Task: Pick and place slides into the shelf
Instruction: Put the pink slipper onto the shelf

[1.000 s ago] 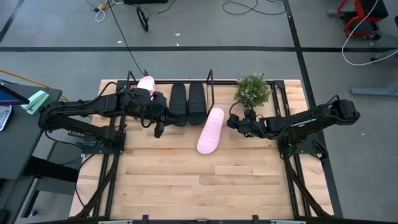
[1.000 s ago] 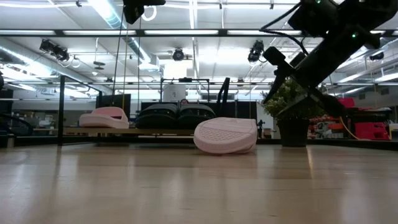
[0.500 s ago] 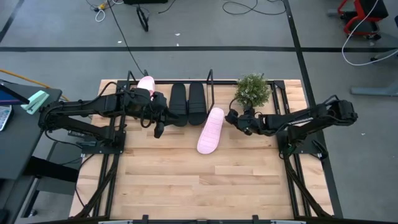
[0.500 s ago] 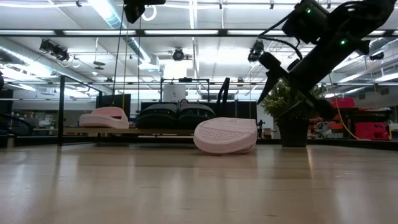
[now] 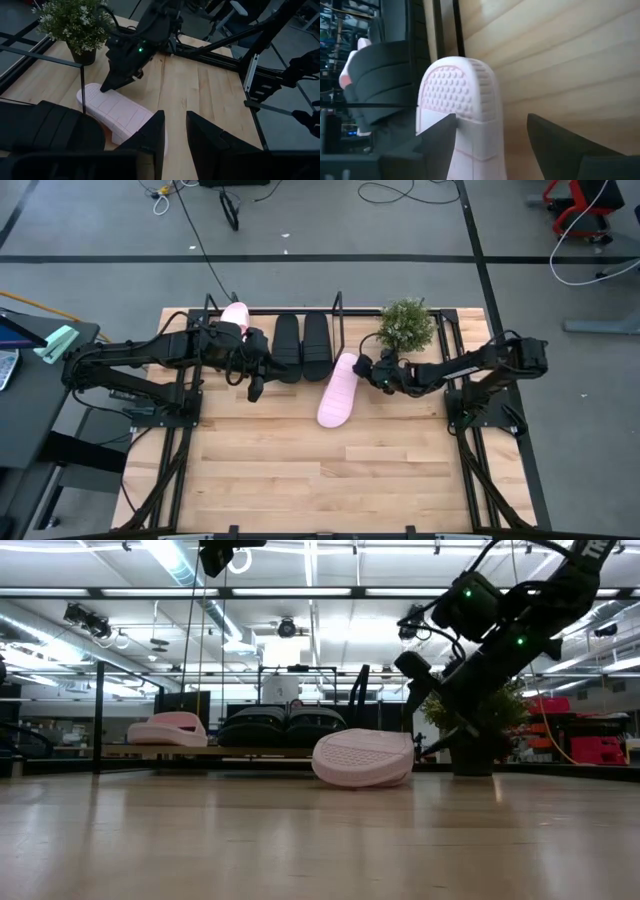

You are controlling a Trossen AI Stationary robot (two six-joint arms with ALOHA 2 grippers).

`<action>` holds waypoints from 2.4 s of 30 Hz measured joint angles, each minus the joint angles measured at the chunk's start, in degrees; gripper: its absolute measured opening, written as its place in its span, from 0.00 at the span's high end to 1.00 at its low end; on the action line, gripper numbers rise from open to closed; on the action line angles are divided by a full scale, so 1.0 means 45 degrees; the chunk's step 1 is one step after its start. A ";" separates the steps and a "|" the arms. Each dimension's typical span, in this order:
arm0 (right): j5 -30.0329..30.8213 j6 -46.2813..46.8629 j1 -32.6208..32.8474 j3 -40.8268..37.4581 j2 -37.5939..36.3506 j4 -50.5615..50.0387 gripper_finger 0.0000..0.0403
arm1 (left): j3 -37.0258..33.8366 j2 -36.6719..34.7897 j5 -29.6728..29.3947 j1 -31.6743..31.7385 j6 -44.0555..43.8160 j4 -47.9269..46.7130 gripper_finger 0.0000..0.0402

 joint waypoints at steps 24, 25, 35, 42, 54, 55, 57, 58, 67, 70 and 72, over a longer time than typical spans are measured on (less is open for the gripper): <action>0.0011 -0.0933 0.0671 0.0078 -0.0528 0.0006 0.79 | 0.0000 -0.0005 0.0000 0.0000 -0.0001 -0.0044 0.80; 0.0038 -0.0947 0.0812 0.0078 -0.0990 -0.0513 0.79 | 0.0000 -0.0005 0.0000 0.0000 0.0039 -0.0044 0.81; 0.1637 -0.5311 0.1826 0.1038 -0.5925 -0.2134 0.80 | 0.0000 -0.0005 -0.0018 0.0205 0.0609 0.0002 0.81; 0.0793 -1.5860 0.1579 0.5129 -0.6126 -0.3214 0.81 | 0.0000 -0.0005 -0.0015 0.0818 0.0675 0.1373 0.81; 0.0803 -2.7888 0.1457 1.2372 -0.0994 -0.5423 0.83 | 0.0009 -0.0409 0.3611 0.1927 -0.0894 0.4950 0.81; 0.0825 -2.8808 0.1457 1.2739 -0.0591 -0.5450 0.83 | 0.0005 -0.0598 0.4059 0.2025 -0.1112 0.4948 0.80; 0.0820 -3.0429 0.1457 1.3239 0.0057 -0.5422 0.83 | 0.0005 -0.1028 0.4936 0.2163 -0.1388 0.5167 0.80; 0.0822 -3.1211 0.1457 1.3431 0.0322 -0.5422 0.83 | 0.0005 -0.1308 0.5330 0.2221 -0.1502 0.5134 0.80; -0.1322 -3.5295 0.1739 1.3726 0.1829 -0.3599 0.83 | 0.0005 -0.3932 0.6267 0.2786 -0.1622 0.5130 0.81; -0.2368 -3.5385 0.1821 1.3726 0.2059 -0.2074 0.83 | 0.0005 -0.4500 0.6251 0.3023 -0.1413 0.4954 0.82; -0.3031 -3.5297 0.1826 1.3726 0.2106 -0.0976 0.83 | 0.0010 -0.4689 0.6256 0.3172 -0.1394 0.4939 0.81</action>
